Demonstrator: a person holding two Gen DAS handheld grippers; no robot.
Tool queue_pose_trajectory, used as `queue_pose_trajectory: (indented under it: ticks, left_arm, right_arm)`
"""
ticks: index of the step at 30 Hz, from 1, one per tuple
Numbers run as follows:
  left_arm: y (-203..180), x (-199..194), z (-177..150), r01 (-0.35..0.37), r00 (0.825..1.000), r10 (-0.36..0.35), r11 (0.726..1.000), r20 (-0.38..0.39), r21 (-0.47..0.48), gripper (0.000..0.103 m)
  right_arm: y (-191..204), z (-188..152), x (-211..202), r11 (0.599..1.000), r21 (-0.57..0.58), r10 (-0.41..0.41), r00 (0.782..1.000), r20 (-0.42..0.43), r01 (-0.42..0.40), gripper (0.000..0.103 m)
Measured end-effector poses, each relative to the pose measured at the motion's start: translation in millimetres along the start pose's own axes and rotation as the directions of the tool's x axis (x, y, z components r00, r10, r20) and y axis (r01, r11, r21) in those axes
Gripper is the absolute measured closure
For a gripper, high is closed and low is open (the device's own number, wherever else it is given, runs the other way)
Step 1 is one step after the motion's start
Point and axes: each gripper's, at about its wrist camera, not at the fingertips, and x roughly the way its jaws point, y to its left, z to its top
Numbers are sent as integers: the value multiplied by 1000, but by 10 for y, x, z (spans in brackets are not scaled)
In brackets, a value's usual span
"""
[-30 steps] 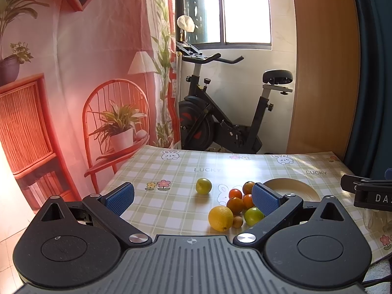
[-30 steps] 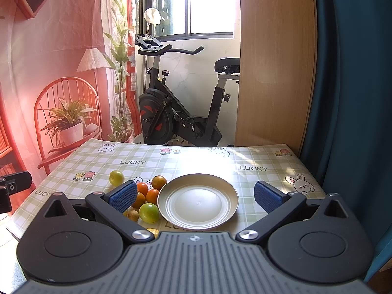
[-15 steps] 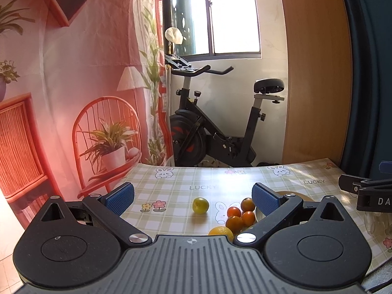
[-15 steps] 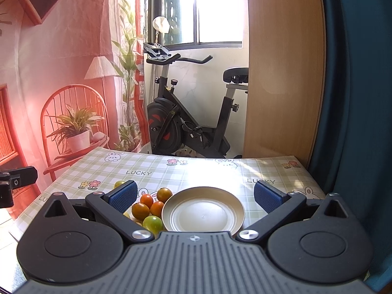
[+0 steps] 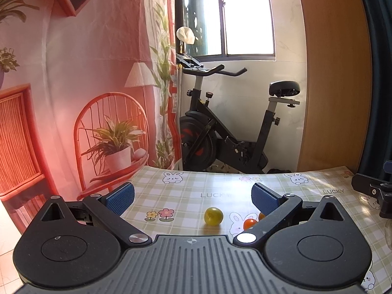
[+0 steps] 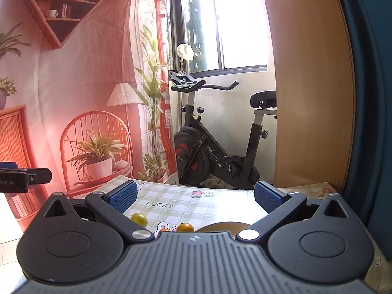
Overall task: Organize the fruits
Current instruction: 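Move the left tool toward the yellow lemon beside the plate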
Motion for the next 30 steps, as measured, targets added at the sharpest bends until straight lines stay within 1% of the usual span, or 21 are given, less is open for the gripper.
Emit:
queue_pose_trajectory:
  ticks: [4,6,9,11,14,15,17,18,20,22,24,26,27,30]
  left_arm:
    - [26,192,-78,44,998,-45,998,-46,-35,2]
    - [51,256,-134,79,996,-82,994,-44,-78,6]
    - [101,336,-233,153,987,-159,974,-22,-167,6]
    - [90,393,-282,175,983,-182,967,-24,-184,6]
    - [11,497,-371,162,984,-171,976,-54,-146,6]
    - [-9,520,-394,147,986,-157,980,-65,-135,6]
    - [-52,572,-426,86,990,-97,991,-99,-107,7]
    - [-66,594,-447,73,991,-84,992,-107,-102,8]
    - [-70,632,-468,80,988,-94,991,-126,-112,8]
    - [-101,683,-486,90,979,-107,991,-174,-102,8]
    - [-100,702,-532,95,975,-117,988,-191,-120,8]
    - [-85,704,-592,90,972,-121,983,-202,-157,8]
    - [-81,710,-616,94,970,-129,981,-205,-169,8]
    - [-121,739,-681,94,968,-124,985,-219,-143,8]
  right_arm:
    - [107,-79,154,996,-83,10,1000,-25,-12,0]
    - [150,-136,224,993,-116,25,997,-68,-33,0]
    - [207,-235,319,991,-124,40,990,-135,-57,0]
    - [237,-291,362,989,-135,34,987,-154,-55,0]
    - [274,-372,435,986,-156,28,984,-177,-56,0]
    - [277,-403,458,986,-157,31,982,-184,-61,0]
    - [275,-458,492,986,-153,34,980,-195,-65,0]
    - [274,-466,517,986,-156,30,980,-199,-62,0]
    - [291,-525,517,983,-178,4,983,-186,-38,0]
    - [295,-586,517,985,-169,9,982,-190,-42,0]
    - [289,-660,564,986,-159,18,974,-227,-56,0]
    - [296,-738,617,985,-165,1,966,-260,-45,0]
    - [290,-773,638,986,-158,8,960,-280,-55,0]
    - [245,-872,673,988,-136,27,946,-324,-75,0]
